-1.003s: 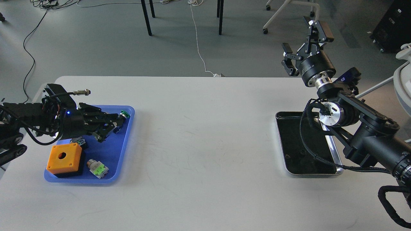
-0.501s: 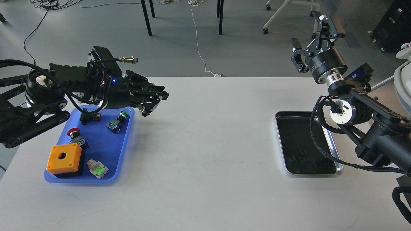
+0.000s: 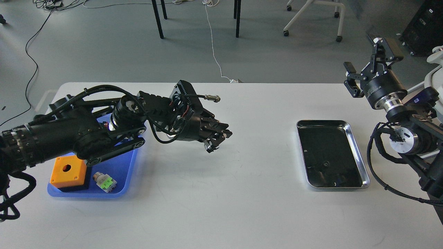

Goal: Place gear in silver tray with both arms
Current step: 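Lift the gear and carry it with the left gripper toward the table center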

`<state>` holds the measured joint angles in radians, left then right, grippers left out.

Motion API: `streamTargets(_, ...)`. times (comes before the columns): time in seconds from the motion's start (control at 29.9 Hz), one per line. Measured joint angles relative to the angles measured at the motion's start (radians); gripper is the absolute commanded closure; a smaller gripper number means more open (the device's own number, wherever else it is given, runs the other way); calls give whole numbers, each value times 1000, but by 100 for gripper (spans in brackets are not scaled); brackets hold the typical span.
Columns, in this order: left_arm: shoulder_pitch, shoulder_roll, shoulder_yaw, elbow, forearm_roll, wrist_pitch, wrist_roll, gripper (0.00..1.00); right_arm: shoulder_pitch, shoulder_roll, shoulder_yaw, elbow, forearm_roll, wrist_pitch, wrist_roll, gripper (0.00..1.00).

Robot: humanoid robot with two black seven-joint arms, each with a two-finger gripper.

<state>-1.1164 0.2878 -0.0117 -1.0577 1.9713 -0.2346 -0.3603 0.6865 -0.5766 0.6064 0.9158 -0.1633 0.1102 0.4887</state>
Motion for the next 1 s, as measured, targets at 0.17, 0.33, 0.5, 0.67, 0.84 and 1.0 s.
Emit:
streamTargets(0.17,20,-140,6,107,1,3,4,82,-2,-23,11,-17,0,0,0,2)
streamTargets(0.33,30,-215,43,192,2,6,5,82,-1,-31,15,-17,1,6,0,2)
streamTargets(0.5,38,-274,92,223,1,8,19,81,11,-30,16,-17,1,18,0,2)
streamTargets(0.67,50,-287,99,231,0,8,28,80,25,-26,22,-17,1,20,0,2)
streamTargets(0.84,53,-288,99,257,0,10,29,76,26,-21,46,-18,1,21,0,2)
streamTargets(1.0,54,-288,99,261,0,15,32,68,28,-19,48,-18,1,22,0,2)
